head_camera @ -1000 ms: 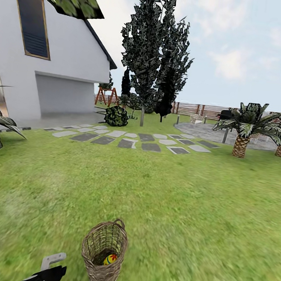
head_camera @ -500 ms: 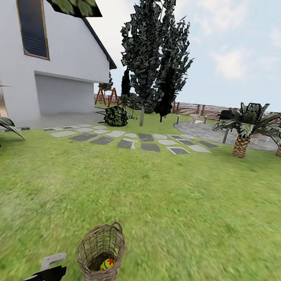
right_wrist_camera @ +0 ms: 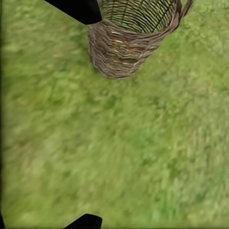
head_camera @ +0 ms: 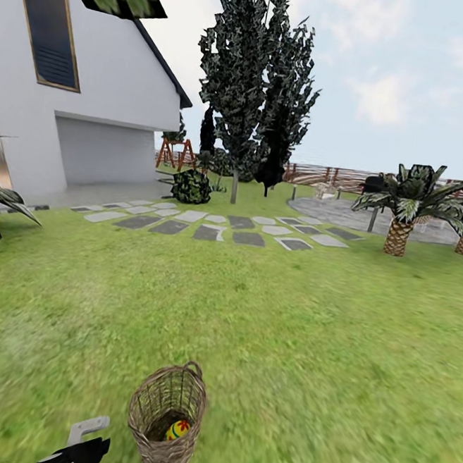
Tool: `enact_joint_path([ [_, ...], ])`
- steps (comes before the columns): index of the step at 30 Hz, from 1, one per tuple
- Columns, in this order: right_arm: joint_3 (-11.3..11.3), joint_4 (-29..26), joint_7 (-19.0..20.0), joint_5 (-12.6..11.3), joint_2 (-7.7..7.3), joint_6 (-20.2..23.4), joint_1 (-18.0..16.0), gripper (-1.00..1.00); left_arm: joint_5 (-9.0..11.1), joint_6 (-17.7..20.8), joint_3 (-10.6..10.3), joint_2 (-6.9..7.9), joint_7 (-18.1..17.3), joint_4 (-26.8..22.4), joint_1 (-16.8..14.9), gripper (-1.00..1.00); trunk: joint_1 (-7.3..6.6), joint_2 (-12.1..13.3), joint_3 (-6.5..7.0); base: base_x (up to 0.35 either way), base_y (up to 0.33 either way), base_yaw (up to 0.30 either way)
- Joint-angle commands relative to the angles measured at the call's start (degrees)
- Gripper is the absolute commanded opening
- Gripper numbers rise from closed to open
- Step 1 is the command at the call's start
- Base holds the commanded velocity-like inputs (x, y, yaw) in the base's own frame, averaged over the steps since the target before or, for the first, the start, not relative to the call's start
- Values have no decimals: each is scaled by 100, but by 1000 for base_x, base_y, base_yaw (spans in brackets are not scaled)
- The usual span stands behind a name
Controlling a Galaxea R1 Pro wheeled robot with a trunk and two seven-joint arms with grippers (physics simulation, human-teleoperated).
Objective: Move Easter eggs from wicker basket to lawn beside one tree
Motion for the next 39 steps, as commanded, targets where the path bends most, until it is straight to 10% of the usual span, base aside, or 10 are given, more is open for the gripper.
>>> enact_joint_path([
  [1, 27, -6, -23, -42, -7, 15, 0, 100, 1, -13, 34, -2, 2, 5, -2, 100, 2, -4, -11, 0, 0, 0],
  [39, 30, 4, -24, -42, -8, 58, 0, 100, -238, -15, 37, -37, 8, 5, -3, 100, 2, -4, -367, 0, 0, 0],
])
